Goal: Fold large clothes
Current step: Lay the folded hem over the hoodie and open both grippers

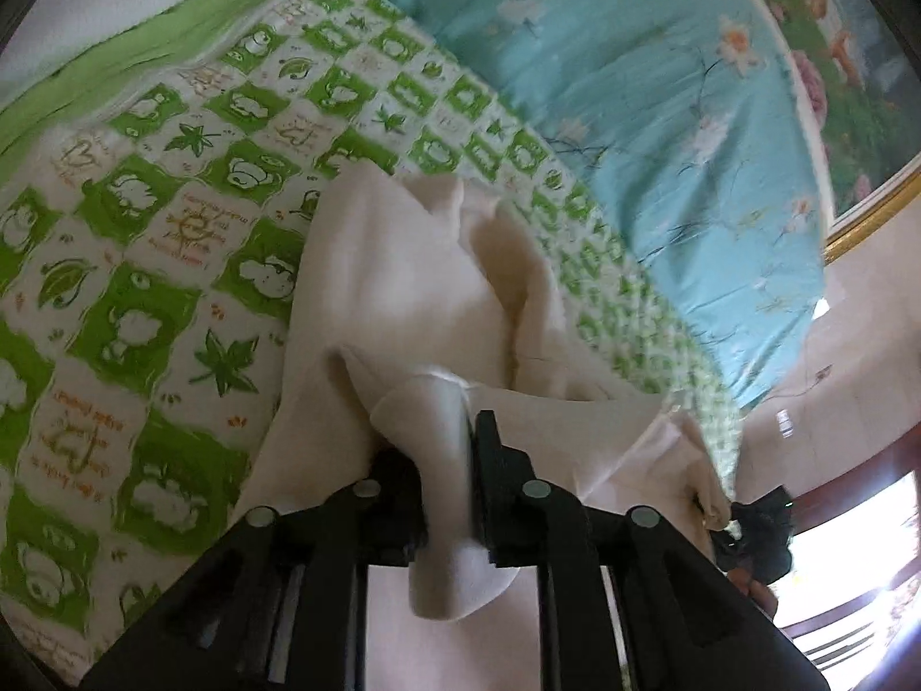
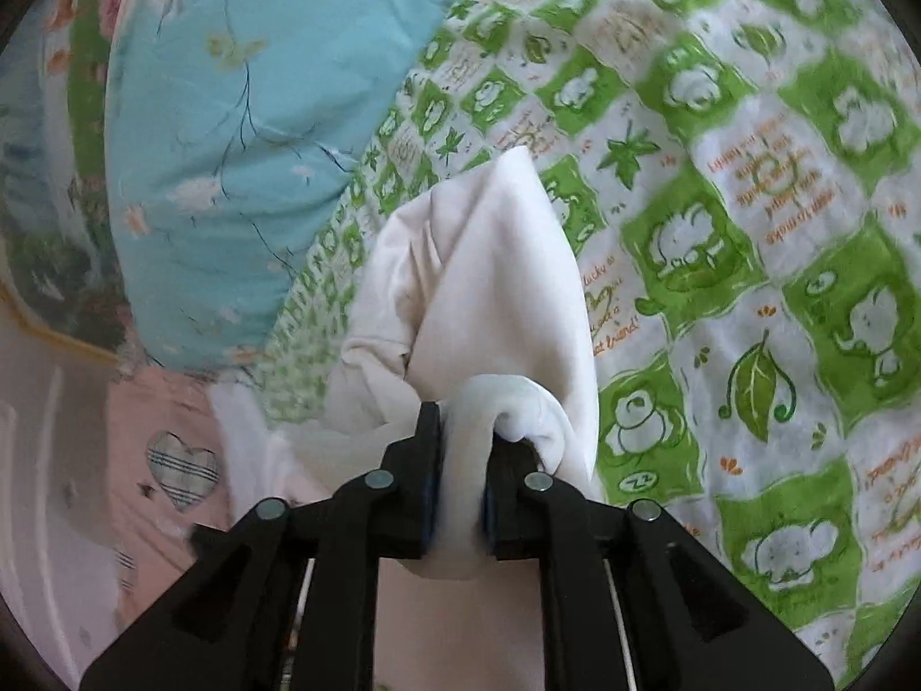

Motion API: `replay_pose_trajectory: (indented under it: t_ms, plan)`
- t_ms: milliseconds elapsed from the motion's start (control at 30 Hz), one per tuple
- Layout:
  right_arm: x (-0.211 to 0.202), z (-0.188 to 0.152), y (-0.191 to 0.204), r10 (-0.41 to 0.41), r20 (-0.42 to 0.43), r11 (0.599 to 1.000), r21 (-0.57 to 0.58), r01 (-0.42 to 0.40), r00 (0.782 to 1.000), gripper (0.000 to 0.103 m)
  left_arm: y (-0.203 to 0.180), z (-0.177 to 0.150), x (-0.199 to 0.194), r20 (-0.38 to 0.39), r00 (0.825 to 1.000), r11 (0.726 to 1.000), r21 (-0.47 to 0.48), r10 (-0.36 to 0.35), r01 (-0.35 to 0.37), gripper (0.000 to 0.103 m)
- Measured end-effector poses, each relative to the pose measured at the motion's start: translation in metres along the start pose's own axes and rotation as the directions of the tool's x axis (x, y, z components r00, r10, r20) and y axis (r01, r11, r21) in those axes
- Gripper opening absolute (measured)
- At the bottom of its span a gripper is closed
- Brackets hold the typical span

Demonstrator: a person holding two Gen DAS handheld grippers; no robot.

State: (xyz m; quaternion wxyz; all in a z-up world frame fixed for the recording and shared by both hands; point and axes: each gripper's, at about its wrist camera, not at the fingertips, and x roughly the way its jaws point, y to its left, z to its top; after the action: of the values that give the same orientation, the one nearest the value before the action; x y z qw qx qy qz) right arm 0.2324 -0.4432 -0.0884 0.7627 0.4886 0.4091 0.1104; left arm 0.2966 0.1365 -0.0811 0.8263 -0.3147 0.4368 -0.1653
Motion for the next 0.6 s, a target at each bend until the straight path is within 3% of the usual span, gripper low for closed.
replay_pose_trajectory:
  t_ms: [100, 167, 267, 333, 400, 500, 600]
  plan:
    - [-0.034, -0.011, 0.009, 0.09, 0.068, 0.996, -0.023, -0.089, 0.994, 0.027, -0.017, -0.016, -0.029, 0.049, 0.999, 0.998, 0.061, -0.012, 0.009, 0.04]
    - [-0.057, -0.023, 0.022, 0.108, 0.134, 0.992, -0.086, -0.097, 0.985, 0.051, -0.035, -0.029, -0.043, 0.065, 0.997, 0.993, 0.11, -0.04, 0.033, 0.043]
    - [-0.063, -0.046, 0.048, 0.105, 0.124, 0.969, -0.236, -0.074, 0.987, 0.053, -0.065, -0.056, -0.041, 0.007, 0.994, 0.973, 0.205, -0.11, 0.106, 0.043]
    - [-0.042, -0.064, 0.065, 0.021, 0.048, 0.94, -0.34, -0.004, 0.999, 0.052, -0.081, -0.068, -0.019, -0.062, 0.99, 0.957, 0.255, -0.125, 0.137, 0.043]
    - [-0.012, -0.079, 0.075, -0.148, 0.02, 0.883, -0.448, 0.141, 0.989, 0.052, -0.087, -0.072, 0.009, -0.081, 0.995, 0.954, 0.289, -0.059, 0.08, 0.043]
    - [0.012, -0.076, 0.068, -0.219, 0.013, 0.863, -0.463, 0.2, 0.976, 0.051, -0.073, -0.057, 0.032, -0.069, 0.998, 0.969, 0.247, -0.004, 0.021, 0.043]
    - [0.02, -0.053, 0.053, -0.267, 0.086, 0.862, -0.424, 0.278, 0.96, 0.05, -0.045, -0.024, 0.042, 0.012, 0.997, 0.982, 0.17, 0.082, -0.083, 0.04]
